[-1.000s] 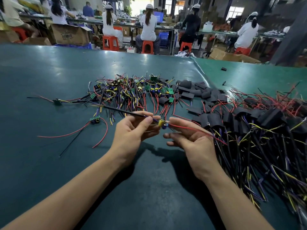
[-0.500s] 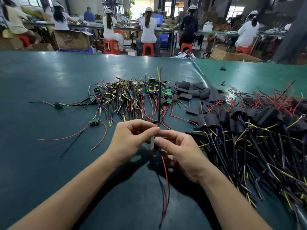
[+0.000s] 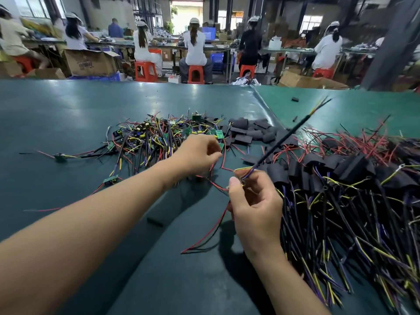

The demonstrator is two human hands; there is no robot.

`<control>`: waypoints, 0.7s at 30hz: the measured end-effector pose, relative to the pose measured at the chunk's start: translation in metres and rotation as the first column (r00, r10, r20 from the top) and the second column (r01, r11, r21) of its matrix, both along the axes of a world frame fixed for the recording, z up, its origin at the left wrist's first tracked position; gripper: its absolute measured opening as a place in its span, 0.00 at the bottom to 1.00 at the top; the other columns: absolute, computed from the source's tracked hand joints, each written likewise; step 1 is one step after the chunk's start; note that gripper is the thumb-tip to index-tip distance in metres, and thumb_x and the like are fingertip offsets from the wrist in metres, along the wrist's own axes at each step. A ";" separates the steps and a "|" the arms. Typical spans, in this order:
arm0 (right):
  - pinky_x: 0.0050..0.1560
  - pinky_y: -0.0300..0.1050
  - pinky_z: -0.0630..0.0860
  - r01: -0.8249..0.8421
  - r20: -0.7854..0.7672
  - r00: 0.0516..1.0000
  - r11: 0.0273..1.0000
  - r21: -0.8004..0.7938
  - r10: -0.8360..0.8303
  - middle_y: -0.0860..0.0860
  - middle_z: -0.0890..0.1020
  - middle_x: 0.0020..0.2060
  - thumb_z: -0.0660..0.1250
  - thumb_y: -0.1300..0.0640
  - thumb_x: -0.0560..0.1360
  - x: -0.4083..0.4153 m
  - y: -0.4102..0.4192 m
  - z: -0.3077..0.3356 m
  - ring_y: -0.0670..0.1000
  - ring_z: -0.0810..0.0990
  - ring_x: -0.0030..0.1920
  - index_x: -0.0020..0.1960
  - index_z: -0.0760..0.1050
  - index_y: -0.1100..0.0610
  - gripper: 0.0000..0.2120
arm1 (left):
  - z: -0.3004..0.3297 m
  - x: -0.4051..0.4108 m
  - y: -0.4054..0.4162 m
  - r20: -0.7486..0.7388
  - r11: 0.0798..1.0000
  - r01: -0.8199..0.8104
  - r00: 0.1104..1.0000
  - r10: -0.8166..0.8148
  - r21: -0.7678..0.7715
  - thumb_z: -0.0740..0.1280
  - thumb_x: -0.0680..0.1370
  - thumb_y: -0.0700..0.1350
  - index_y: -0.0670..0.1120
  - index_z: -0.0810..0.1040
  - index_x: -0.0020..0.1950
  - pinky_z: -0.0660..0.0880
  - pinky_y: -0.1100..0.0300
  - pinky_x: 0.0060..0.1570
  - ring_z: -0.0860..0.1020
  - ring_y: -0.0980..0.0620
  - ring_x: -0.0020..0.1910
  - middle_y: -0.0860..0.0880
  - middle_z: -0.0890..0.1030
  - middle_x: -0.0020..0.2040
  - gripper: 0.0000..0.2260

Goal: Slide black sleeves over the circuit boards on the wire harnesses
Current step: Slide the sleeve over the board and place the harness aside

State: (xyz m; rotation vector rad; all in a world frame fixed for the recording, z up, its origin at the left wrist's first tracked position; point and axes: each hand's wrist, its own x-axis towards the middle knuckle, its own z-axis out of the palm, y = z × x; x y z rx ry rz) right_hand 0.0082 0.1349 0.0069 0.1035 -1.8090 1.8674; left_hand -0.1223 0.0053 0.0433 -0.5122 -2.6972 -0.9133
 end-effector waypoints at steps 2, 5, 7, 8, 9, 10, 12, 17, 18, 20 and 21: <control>0.34 0.37 0.74 0.064 -0.046 0.997 0.997 -0.045 -0.066 0.49 0.81 0.33 0.68 0.53 0.73 -0.002 0.002 -0.001 0.45 0.77 0.32 0.42 0.77 0.51 0.02 | -0.003 -0.015 0.021 0.015 0.994 0.080 0.997 -0.080 -0.075 0.71 0.75 0.42 0.43 0.84 0.53 0.73 0.64 0.50 0.81 0.49 0.50 0.47 0.85 0.49 0.08; 0.37 0.34 0.73 0.076 -0.070 0.994 0.994 -0.074 -0.081 0.48 0.82 0.34 0.68 0.54 0.73 -0.004 0.005 -0.003 0.44 0.79 0.33 0.43 0.77 0.53 0.02 | -0.011 -0.030 0.052 0.043 0.969 0.185 0.983 -0.180 -0.166 0.70 0.74 0.41 0.44 0.83 0.58 0.70 0.63 0.58 0.79 0.48 0.58 0.46 0.83 0.57 0.12; 0.37 0.37 0.74 0.073 -0.067 0.995 0.996 -0.053 -0.077 0.49 0.82 0.35 0.68 0.54 0.73 -0.005 0.004 -0.004 0.47 0.80 0.34 0.43 0.77 0.53 0.03 | -0.019 -0.035 0.067 0.072 0.937 0.241 0.970 -0.230 -0.251 0.67 0.75 0.38 0.44 0.82 0.59 0.74 0.55 0.58 0.79 0.44 0.57 0.45 0.83 0.56 0.14; 0.37 0.38 0.75 0.073 -0.065 0.995 0.996 -0.042 -0.076 0.49 0.82 0.35 0.68 0.53 0.73 -0.005 0.004 -0.005 0.48 0.80 0.34 0.43 0.77 0.52 0.03 | -0.021 -0.037 0.071 0.077 0.927 0.244 0.970 -0.231 -0.285 0.66 0.75 0.37 0.45 0.82 0.59 0.75 0.53 0.55 0.79 0.43 0.55 0.44 0.83 0.55 0.13; 0.37 0.39 0.75 0.073 -0.064 0.995 0.997 -0.034 -0.075 0.49 0.82 0.35 0.68 0.51 0.73 -0.004 0.003 -0.005 0.48 0.80 0.34 0.43 0.77 0.51 0.03 | -0.022 -0.040 0.073 0.066 0.918 0.232 0.973 -0.223 -0.320 0.65 0.76 0.37 0.45 0.82 0.58 0.76 0.54 0.52 0.79 0.43 0.54 0.44 0.83 0.54 0.13; 0.37 0.39 0.75 0.070 -0.064 0.995 0.997 -0.031 -0.072 0.49 0.82 0.35 0.68 0.50 0.72 -0.003 0.002 -0.005 0.48 0.79 0.34 0.43 0.77 0.50 0.05 | -0.022 -0.043 0.075 0.052 0.907 0.220 0.975 -0.217 -0.360 0.65 0.76 0.38 0.44 0.82 0.56 0.75 0.55 0.50 0.79 0.42 0.54 0.44 0.83 0.54 0.11; 0.36 0.38 0.75 0.055 -0.062 0.996 0.998 -0.031 -0.057 0.50 0.82 0.34 0.67 0.47 0.72 -0.001 0.000 -0.005 0.51 0.79 0.33 0.43 0.77 0.50 0.06 | -0.019 -0.046 0.077 0.046 0.867 0.238 0.969 -0.242 -0.438 0.66 0.76 0.39 0.44 0.83 0.54 0.75 0.54 0.50 0.78 0.42 0.54 0.43 0.83 0.54 0.09; 0.35 0.39 0.76 0.055 -0.062 0.997 0.998 -0.007 -0.055 0.51 0.81 0.34 0.68 0.52 0.73 0.001 -0.002 -0.003 0.52 0.79 0.33 0.44 0.77 0.51 0.03 | -0.016 -0.049 0.078 0.055 0.825 0.232 0.969 -0.239 -0.515 0.66 0.77 0.41 0.45 0.80 0.52 0.73 0.55 0.48 0.78 0.42 0.53 0.44 0.82 0.52 0.06; 0.35 0.40 0.76 0.061 -0.060 0.996 0.998 -0.008 -0.062 0.50 0.82 0.34 0.68 0.52 0.73 0.000 -0.001 -0.003 0.50 0.79 0.33 0.44 0.77 0.51 0.03 | -0.016 -0.049 0.077 0.017 0.814 0.208 0.971 -0.237 -0.543 0.66 0.77 0.42 0.45 0.79 0.53 0.71 0.55 0.46 0.78 0.42 0.52 0.44 0.82 0.52 0.06; 0.35 0.41 0.76 0.069 -0.049 0.996 0.997 -0.027 -0.070 0.49 0.82 0.35 0.68 0.52 0.73 0.001 0.001 -0.001 0.48 0.79 0.33 0.44 0.77 0.52 0.04 | -0.015 -0.046 0.074 -0.063 0.805 0.148 0.973 -0.223 -0.575 0.66 0.76 0.44 0.46 0.76 0.55 0.70 0.54 0.44 0.78 0.40 0.52 0.43 0.81 0.53 0.08; 0.34 0.43 0.76 0.067 -0.040 0.997 0.997 -0.040 -0.068 0.50 0.82 0.35 0.69 0.52 0.74 0.001 0.002 0.000 0.49 0.79 0.32 0.45 0.77 0.52 0.05 | -0.014 -0.044 0.070 -0.093 0.810 0.124 0.972 -0.214 -0.573 0.67 0.76 0.45 0.45 0.74 0.56 0.71 0.53 0.44 0.78 0.39 0.52 0.42 0.81 0.53 0.10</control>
